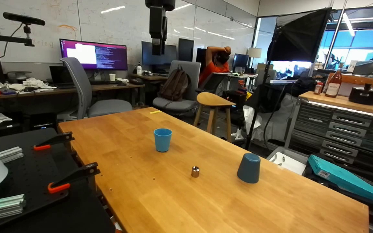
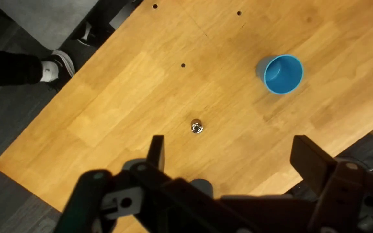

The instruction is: Pick up the silver object and place it in the light blue cup

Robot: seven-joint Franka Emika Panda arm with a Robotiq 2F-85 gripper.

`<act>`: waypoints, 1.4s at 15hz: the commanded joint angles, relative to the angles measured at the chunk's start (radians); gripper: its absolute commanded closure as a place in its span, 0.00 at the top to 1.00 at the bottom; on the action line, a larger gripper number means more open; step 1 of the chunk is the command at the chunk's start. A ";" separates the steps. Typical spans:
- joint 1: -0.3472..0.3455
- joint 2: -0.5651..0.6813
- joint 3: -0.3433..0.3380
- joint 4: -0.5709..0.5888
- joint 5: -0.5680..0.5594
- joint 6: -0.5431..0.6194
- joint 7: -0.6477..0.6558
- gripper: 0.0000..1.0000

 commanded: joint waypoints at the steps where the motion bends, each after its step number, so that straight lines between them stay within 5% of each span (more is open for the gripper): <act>1: 0.012 0.023 -0.021 0.017 -0.005 -0.002 0.004 1.00; 10: 0.020 0.510 -0.111 0.153 0.181 0.374 0.208 1.00; 21: 0.123 0.926 -0.202 0.267 0.157 0.658 0.321 1.00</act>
